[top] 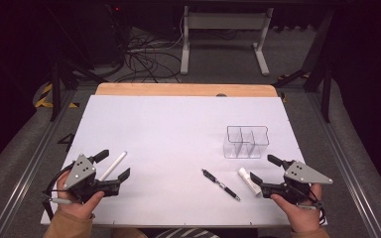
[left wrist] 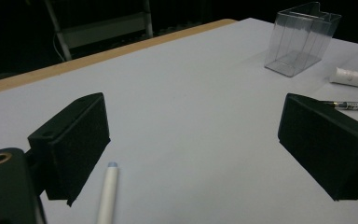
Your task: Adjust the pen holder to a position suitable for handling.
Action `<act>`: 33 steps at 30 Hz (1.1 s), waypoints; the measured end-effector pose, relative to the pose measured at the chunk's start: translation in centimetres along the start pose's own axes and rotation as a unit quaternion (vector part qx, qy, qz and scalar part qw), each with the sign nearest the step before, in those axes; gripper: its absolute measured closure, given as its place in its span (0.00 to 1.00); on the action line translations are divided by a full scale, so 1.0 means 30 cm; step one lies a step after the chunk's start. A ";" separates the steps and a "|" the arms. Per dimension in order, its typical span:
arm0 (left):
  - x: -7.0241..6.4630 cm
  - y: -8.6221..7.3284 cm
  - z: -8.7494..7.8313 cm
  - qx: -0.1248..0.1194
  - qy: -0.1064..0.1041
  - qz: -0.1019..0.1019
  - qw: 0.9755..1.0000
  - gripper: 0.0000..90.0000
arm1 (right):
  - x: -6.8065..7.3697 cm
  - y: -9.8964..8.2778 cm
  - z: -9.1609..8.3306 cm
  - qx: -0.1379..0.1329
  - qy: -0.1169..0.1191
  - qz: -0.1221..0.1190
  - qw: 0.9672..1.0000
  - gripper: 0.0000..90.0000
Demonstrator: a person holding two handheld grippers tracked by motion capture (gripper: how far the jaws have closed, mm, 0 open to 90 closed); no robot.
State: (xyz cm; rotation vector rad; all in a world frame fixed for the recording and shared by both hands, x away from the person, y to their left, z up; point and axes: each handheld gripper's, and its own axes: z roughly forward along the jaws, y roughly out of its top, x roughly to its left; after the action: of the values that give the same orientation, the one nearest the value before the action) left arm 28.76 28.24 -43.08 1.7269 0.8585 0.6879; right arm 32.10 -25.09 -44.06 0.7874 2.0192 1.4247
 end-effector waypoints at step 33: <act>-0.010 0.017 -0.020 0.007 0.006 -0.006 1.000 0.10 | -0.004 0.043 -0.018 0.018 0.003 -0.016 1.000 0.34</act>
State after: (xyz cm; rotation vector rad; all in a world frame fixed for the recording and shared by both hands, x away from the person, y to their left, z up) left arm 28.23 28.20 -42.43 1.7303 0.8824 0.6861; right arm 31.99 -25.16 -42.67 0.7642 2.0585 1.3781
